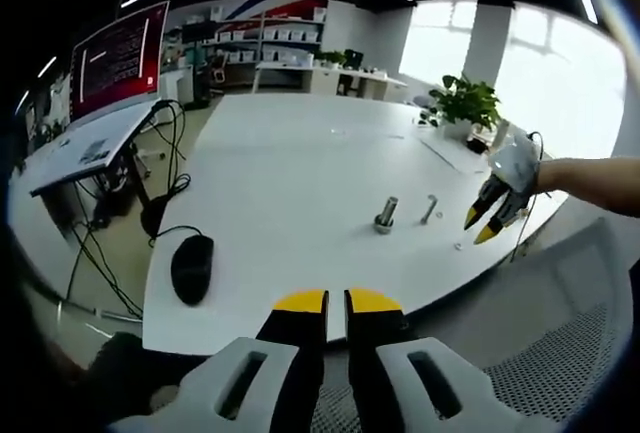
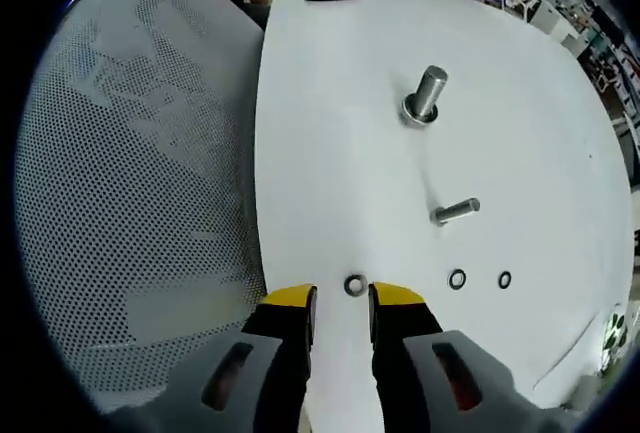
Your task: Place the washer onto the threaded stud by aligning its center hole with the stud, sliding it down to the base, and recovering from edge contact or off-axis alignment until the washer reaches the visible bottom stop.
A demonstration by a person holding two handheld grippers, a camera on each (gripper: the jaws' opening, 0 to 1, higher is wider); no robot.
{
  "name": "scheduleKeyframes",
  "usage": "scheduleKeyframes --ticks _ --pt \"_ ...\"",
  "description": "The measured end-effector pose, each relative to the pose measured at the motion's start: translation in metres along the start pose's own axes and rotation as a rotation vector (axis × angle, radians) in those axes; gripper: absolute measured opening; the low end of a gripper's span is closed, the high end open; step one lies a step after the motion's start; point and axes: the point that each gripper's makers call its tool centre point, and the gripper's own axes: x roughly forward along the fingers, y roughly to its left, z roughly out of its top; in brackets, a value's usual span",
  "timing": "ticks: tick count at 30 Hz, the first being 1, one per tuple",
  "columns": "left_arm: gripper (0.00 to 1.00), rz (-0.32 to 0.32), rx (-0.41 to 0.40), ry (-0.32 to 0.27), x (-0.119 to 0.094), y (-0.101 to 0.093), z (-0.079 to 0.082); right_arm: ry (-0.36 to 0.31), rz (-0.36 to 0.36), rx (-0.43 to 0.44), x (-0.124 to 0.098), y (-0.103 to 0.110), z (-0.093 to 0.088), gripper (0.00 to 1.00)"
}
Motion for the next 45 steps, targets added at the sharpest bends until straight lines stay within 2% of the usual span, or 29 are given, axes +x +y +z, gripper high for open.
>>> scheduleKeyframes --ticks 8,12,20,30,34,41,45 --pt "0.04 0.009 0.006 -0.016 -0.001 0.002 0.003 0.031 -0.03 0.027 0.014 -0.01 -0.01 0.23" --pt "0.04 0.004 0.001 -0.006 0.0 0.001 0.001 0.039 -0.029 0.043 0.02 -0.012 -0.013 0.23" --pt "0.04 0.009 -0.004 -0.007 0.0 0.002 0.001 0.078 -0.025 0.014 0.03 -0.008 -0.018 0.23" --pt "0.04 0.01 -0.007 0.0 0.0 0.002 0.0 0.095 -0.037 -0.012 0.029 -0.009 -0.017 0.2" --pt "0.04 0.01 -0.009 0.0 0.0 0.002 0.0 0.091 -0.041 -0.018 0.029 -0.01 -0.015 0.15" --pt "0.04 0.013 -0.013 -0.001 -0.001 0.002 0.0 0.093 -0.053 -0.015 0.029 -0.009 -0.014 0.14" --pt "0.04 0.014 -0.014 -0.003 -0.001 0.002 0.0 0.072 -0.061 0.0 0.028 -0.009 -0.014 0.14"
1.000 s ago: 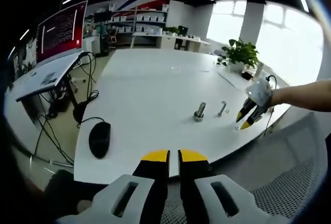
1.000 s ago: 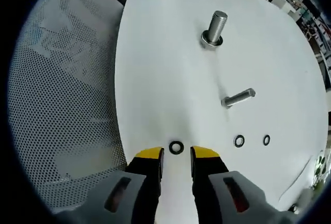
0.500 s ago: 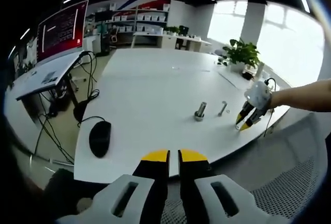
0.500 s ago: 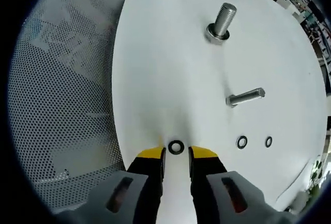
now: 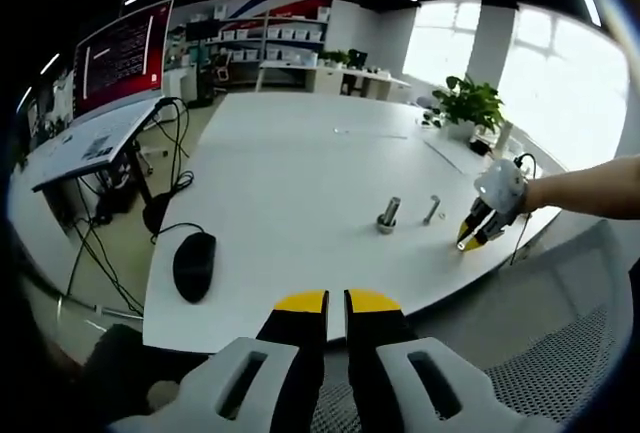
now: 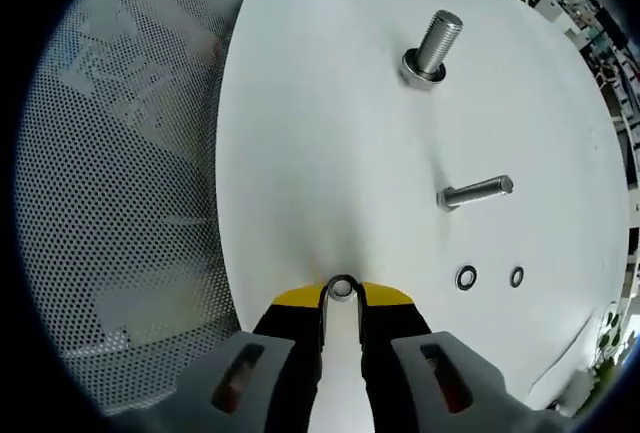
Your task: Place the washer onto the threaded stud by aligning its center hole with the stud, sliding it down to the base, and recovering from edge contact or off-axis alignment until the washer reaches the visible bottom stop.
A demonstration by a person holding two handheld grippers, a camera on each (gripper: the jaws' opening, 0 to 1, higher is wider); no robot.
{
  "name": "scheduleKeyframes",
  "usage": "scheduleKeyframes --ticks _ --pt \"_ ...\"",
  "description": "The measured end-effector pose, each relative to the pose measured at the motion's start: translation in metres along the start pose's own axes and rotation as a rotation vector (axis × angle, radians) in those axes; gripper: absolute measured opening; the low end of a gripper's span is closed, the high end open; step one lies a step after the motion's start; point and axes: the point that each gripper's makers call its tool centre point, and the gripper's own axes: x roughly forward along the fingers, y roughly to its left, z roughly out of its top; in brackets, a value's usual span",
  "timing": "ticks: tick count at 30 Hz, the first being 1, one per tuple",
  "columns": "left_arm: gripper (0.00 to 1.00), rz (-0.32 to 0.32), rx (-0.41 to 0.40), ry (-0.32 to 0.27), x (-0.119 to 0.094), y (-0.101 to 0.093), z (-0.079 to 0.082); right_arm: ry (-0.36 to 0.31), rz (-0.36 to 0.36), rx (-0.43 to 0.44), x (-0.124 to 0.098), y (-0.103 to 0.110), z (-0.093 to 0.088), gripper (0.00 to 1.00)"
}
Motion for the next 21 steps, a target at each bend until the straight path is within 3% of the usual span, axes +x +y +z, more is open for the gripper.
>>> scheduleKeyframes --ticks 8,21 --pt "0.04 -0.003 0.003 0.0 0.0 -0.001 0.0 -0.054 -0.003 0.059 -0.001 -0.003 -0.002 0.13" --pt "0.04 -0.006 0.002 -0.005 0.0 -0.002 0.001 -0.039 -0.004 0.08 -0.012 -0.012 -0.002 0.13"
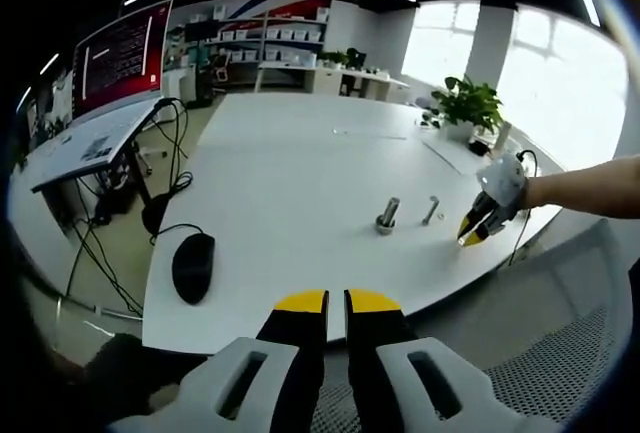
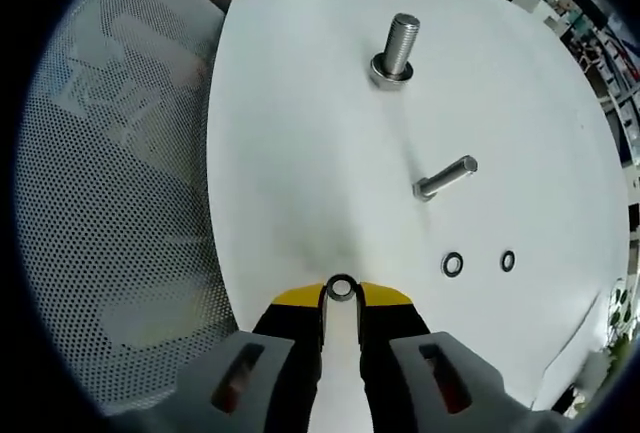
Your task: Place the washer onto the threaded stud by aligning its center hole with the stud, sliding it down to the base, and recovering from edge contact or off-axis alignment until the washer reaches the visible bottom stop.
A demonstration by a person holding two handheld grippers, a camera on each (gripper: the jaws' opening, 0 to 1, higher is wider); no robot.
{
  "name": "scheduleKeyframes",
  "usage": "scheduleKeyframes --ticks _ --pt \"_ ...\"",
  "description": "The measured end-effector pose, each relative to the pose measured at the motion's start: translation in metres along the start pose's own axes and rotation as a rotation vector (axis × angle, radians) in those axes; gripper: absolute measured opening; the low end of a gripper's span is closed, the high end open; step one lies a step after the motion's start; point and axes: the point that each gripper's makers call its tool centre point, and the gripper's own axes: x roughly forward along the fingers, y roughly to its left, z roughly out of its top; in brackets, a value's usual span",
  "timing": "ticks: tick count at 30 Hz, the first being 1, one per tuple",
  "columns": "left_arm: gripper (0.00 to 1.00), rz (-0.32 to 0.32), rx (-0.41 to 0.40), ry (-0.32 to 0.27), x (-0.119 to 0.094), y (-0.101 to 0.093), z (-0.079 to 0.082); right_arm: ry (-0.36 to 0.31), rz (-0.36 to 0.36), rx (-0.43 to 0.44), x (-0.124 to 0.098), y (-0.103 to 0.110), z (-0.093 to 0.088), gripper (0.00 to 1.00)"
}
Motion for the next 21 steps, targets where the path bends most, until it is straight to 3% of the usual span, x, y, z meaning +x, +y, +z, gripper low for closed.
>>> scheduleKeyframes --ticks 8,21 --pt "0.04 0.0 -0.002 -0.001 0.0 0.0 0.0 -0.014 0.013 0.029 -0.014 -0.006 0.009 0.13" --pt "0.04 0.001 -0.005 -0.004 0.0 0.001 0.001 -0.078 -0.041 0.062 -0.028 -0.018 0.027 0.13"
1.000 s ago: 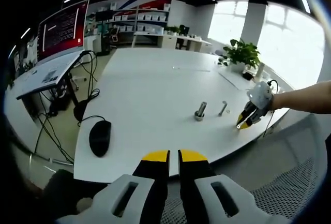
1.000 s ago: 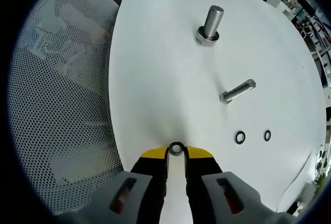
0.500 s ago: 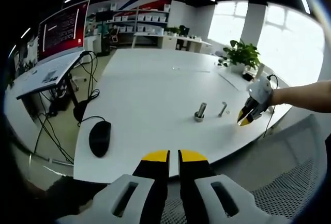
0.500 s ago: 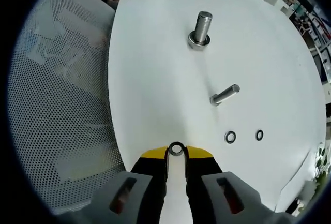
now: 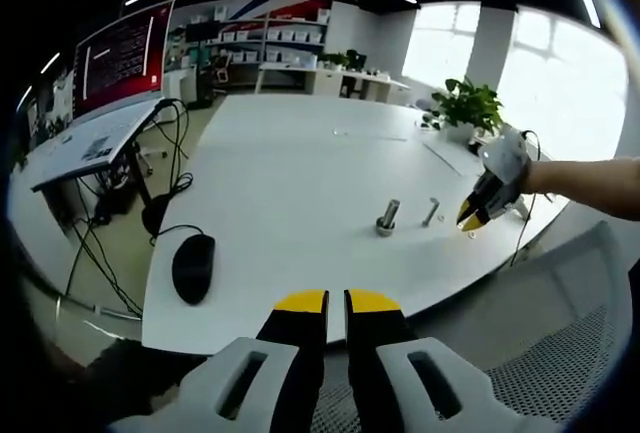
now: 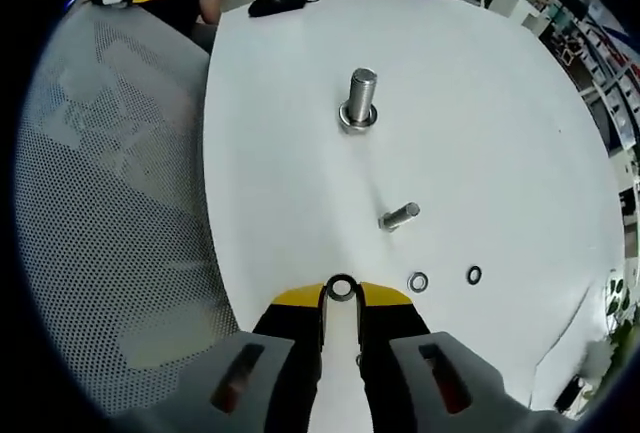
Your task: Place the washer onto the threaded stud by aligning its center hole with the stud, sliding it down to the base, and recovering from edge contact or off-axis alignment until the washer reaches the visible bottom stop.
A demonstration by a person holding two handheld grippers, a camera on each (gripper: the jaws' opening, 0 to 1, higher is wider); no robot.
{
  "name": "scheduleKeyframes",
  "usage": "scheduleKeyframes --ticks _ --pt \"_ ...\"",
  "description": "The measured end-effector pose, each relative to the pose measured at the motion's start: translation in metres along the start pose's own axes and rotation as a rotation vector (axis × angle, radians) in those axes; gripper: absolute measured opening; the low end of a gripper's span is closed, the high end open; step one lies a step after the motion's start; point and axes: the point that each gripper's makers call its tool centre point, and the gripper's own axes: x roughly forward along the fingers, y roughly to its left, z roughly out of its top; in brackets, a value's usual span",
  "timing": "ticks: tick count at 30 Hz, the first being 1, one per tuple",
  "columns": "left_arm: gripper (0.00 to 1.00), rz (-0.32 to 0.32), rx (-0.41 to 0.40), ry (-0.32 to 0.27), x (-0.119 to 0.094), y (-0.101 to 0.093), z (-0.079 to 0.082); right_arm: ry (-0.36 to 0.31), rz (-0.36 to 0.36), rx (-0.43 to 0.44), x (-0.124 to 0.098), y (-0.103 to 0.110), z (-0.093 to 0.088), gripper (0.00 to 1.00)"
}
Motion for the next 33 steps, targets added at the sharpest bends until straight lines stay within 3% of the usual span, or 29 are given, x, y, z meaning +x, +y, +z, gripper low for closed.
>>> scheduleKeyframes --ticks 15,33 --pt "0.04 0.002 -0.004 -0.002 0.0 0.001 0.0 -0.03 -0.061 0.005 -0.015 -0.023 0.025 0.13" --pt "0.04 0.003 -0.007 0.011 0.0 0.001 -0.002 -0.037 -0.085 -0.04 -0.006 -0.035 0.046 0.13"
